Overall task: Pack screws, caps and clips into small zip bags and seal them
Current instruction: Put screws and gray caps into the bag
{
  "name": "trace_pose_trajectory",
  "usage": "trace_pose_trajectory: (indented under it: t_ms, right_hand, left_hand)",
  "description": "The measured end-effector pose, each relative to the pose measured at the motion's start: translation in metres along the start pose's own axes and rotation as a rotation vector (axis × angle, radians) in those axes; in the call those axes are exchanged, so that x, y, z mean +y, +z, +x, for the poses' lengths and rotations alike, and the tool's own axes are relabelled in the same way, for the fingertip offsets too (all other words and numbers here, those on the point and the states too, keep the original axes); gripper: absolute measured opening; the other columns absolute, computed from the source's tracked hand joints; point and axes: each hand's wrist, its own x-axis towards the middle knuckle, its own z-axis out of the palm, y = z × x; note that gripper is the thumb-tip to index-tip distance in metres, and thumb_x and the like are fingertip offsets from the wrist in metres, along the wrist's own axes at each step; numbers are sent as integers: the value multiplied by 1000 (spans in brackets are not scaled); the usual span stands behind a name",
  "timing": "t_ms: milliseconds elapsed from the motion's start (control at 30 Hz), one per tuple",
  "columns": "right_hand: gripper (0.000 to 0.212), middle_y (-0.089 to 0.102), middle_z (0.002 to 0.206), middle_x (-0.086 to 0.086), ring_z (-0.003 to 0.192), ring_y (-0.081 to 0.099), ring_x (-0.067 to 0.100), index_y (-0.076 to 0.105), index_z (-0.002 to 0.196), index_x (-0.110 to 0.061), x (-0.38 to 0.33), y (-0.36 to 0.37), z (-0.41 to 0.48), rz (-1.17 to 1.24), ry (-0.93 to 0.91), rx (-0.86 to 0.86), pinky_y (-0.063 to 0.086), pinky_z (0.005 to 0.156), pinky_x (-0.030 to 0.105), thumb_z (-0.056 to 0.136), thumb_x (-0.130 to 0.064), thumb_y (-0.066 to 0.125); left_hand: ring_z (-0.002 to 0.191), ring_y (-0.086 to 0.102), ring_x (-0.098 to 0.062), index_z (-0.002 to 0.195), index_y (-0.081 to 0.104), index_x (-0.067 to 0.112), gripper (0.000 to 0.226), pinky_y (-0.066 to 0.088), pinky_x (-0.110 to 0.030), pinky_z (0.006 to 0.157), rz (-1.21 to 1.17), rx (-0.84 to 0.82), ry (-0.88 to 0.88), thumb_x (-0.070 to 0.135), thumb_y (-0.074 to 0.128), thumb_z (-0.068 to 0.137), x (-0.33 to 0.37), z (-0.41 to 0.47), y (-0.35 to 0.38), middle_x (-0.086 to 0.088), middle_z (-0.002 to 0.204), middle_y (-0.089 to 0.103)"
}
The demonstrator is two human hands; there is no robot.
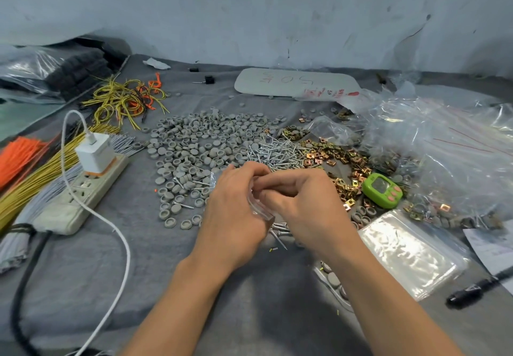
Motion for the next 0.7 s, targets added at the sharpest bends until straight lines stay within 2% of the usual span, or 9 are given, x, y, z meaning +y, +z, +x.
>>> trace_pose_trajectory:
  t_ms: [67, 133, 200, 267, 400, 467, 567, 633, 700]
  right_hand:
    - [26, 80, 81, -6, 81, 78, 9, 84, 85, -21, -1, -6, 1, 31, -45, 44, 61, 75, 24, 85, 3, 76]
    - [27, 80, 79, -4, 79, 77, 9, 83, 82, -22, -1, -17, 1, 86, -71, 149, 57, 69, 17, 84, 4, 75]
    - [26, 79, 77, -3, 78, 77, 11, 83, 79, -21, 0, -28, 3, 118, -36, 230, 54, 66, 15, 83, 4, 76]
    - [25, 79, 75, -5, 75, 77, 10, 82, 78, -22, 3, -35, 3, 29, 12, 255, 56, 64, 18, 83, 2, 78]
    - [27, 75, 68, -18, 65, 70, -2, 81, 74, -31, 11, -39, 3, -382, 52, 210, 56, 61, 15, 85, -7, 80]
    - [30, 73, 66, -20, 63, 68, -3, 78, 70, -34, 12, -37, 2, -505, 74, 146, 55, 62, 16, 83, -8, 79]
    - [28, 71, 65, -24, 63, 68, -2, 76, 69, -34, 11, -33, 1, -585, 106, 91, 61, 69, 30, 81, -9, 77]
    - [27, 69, 64, -26, 61, 67, -2, 76, 68, -34, 10, -32, 0, -608, 119, 69, 61, 68, 31, 79, -9, 75]
    - [27, 68, 63, -28, 60, 66, -4, 75, 67, -34, 11, -33, 0, -614, 133, 59, 61, 65, 29, 77, -9, 75]
  left_hand:
    - [93, 62, -1, 105, 55, 42, 57, 51, -24, 83, -29, 8, -51, 8, 82, 66, -3, 1, -4, 19, 97, 66]
    - [92, 64, 2, 105, 56, 39, 56, 48, -15, 78, -81, 36, -87, 12, 84, 65, -5, 3, -8, 18, 96, 69]
    - [90, 67, 0, 104, 59, 35, 50, 49, -15, 77, -191, 77, -124, 13, 85, 67, -6, 7, -12, 16, 95, 72]
    - [87, 70, -3, 102, 62, 29, 45, 52, -18, 76, -364, 130, -182, 11, 83, 67, -6, 12, -16, 9, 95, 75]
    - [81, 69, -7, 102, 64, 23, 42, 52, -17, 64, -741, 232, -344, 2, 78, 68, -4, 22, -28, 4, 93, 76]
    - [81, 69, -9, 102, 63, 20, 42, 52, -21, 65, -924, 255, -405, -8, 74, 73, -4, 27, -32, 4, 89, 75]
    - [76, 64, -11, 104, 61, 15, 42, 45, -26, 71, -1154, 273, -481, -4, 69, 68, -2, 32, -36, 1, 83, 70]
    - [71, 64, -8, 112, 58, 9, 45, 46, -25, 72, -1207, 269, -499, -2, 68, 69, -2, 32, -37, 3, 78, 70]
    - [71, 67, -8, 112, 58, 8, 39, 52, -24, 75, -1198, 288, -510, -10, 66, 79, -1, 33, -37, 3, 77, 71]
